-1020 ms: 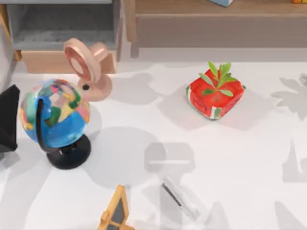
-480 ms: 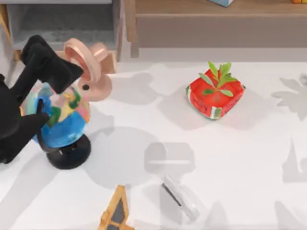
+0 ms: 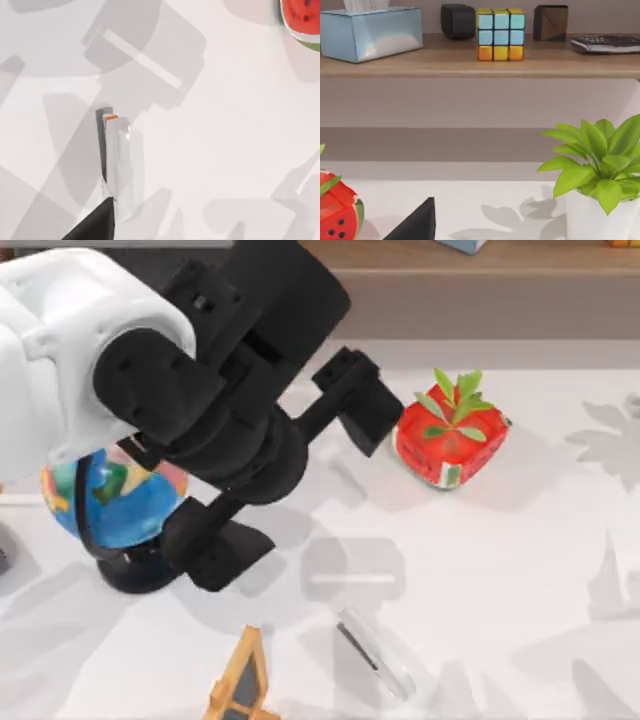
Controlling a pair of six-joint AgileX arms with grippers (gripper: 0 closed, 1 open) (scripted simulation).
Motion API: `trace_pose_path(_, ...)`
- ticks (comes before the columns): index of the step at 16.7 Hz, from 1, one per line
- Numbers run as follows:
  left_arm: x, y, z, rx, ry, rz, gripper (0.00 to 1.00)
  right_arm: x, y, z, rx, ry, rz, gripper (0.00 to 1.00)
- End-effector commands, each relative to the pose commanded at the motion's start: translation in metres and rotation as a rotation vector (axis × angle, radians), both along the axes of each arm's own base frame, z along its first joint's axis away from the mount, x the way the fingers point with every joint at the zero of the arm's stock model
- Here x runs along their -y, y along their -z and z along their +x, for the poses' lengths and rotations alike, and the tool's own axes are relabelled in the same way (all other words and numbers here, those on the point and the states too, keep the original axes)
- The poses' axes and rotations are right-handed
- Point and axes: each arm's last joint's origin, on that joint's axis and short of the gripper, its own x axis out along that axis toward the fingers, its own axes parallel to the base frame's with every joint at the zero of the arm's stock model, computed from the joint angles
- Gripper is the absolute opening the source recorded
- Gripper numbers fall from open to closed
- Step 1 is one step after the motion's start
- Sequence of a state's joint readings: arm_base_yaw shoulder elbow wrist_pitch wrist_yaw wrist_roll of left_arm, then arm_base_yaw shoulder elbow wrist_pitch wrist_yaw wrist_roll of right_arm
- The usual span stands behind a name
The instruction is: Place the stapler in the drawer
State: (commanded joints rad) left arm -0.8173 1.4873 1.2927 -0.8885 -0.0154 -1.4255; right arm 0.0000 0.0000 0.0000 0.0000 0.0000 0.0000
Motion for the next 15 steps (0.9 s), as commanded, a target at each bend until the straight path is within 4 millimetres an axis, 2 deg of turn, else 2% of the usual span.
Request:
trace_pose_path(4,0.070,0.043,-0.004,-0.139,-0.019,0.201,1.00,0.000,0.000,0.000,0.000,0.000,0.000,1.00)
trace_pose_path(7,0.104,0.078,-0.012,-0.190,-0.061,0.350,1.00,0.000,0.000,0.000,0.000,0.000,0.000,1.00)
trace_pose_path(8,0.112,0.089,-0.015,-0.198,-0.076,0.393,1.00,0.000,0.000,0.000,0.000,0.000,0.000,1.00)
trace_pose_path(11,0.124,0.103,-0.020,-0.199,-0.100,0.454,1.00,0.000,0.000,0.000,0.000,0.000,0.000,1.00)
trace_pose_path(15,0.124,0.103,-0.020,-0.199,-0.100,0.454,1.00,0.000,0.000,0.000,0.000,0.000,0.000,1.00)
